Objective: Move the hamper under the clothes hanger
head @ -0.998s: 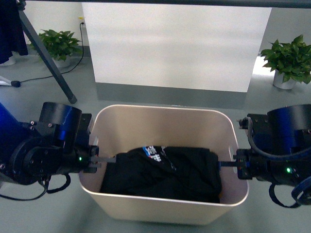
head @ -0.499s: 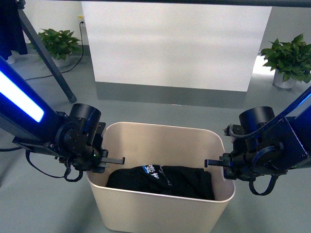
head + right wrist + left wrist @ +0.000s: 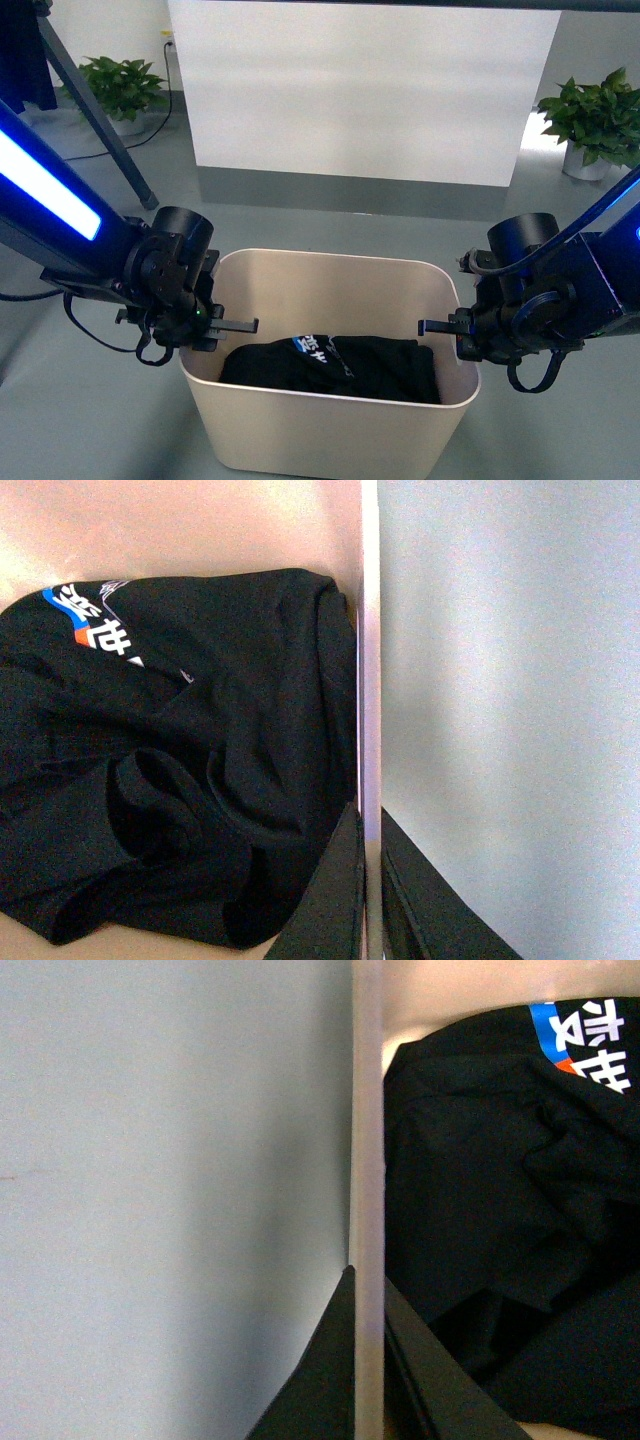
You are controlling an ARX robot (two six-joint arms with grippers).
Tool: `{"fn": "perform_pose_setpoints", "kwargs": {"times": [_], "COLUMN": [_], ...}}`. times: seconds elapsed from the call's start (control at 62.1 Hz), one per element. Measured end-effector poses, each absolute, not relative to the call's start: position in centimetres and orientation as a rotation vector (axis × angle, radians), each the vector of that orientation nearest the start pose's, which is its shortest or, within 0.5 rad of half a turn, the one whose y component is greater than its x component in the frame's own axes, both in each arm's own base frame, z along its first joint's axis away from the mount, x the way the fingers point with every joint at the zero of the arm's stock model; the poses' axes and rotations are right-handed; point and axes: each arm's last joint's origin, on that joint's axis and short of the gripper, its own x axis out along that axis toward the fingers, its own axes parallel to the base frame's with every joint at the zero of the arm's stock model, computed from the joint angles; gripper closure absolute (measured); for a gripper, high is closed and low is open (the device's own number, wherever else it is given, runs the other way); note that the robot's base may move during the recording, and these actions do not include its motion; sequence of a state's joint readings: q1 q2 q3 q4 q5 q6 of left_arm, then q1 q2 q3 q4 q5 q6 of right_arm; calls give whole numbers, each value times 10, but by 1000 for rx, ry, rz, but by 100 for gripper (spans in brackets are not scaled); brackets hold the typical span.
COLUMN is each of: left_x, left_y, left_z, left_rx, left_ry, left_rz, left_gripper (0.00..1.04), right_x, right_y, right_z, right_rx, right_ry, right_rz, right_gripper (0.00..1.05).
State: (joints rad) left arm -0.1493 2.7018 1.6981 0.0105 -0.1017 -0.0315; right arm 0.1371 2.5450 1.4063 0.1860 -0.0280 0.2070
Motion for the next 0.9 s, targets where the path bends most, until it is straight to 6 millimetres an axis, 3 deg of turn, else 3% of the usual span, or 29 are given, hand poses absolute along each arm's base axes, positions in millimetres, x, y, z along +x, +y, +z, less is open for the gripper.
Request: {"fn": "perform_pose_setpoints", "kwargs": {"times": [0.322, 0.58, 0.692, 0.902], "left_x": [450, 448, 448, 449], "left_y": [-71, -72, -73, -78], "left_z": [-45, -44, -44, -43], "left_rx": [88, 87, 78, 79], "left_ry": [1018, 1011, 1023, 1015], "left_rz": [-58, -53, -62, -79], "left_gripper": [101, 101, 86, 52], "right_x": [428, 426, 424, 419], "right_y": [63, 62, 62, 64], "right_z": [-24, -26, -28, -34], "right_rx": [116, 114, 113, 110], "right_ry": [973, 957, 964, 987], "right_rz": [61, 60, 68, 78], "right_gripper": [102, 102, 90, 56]}}
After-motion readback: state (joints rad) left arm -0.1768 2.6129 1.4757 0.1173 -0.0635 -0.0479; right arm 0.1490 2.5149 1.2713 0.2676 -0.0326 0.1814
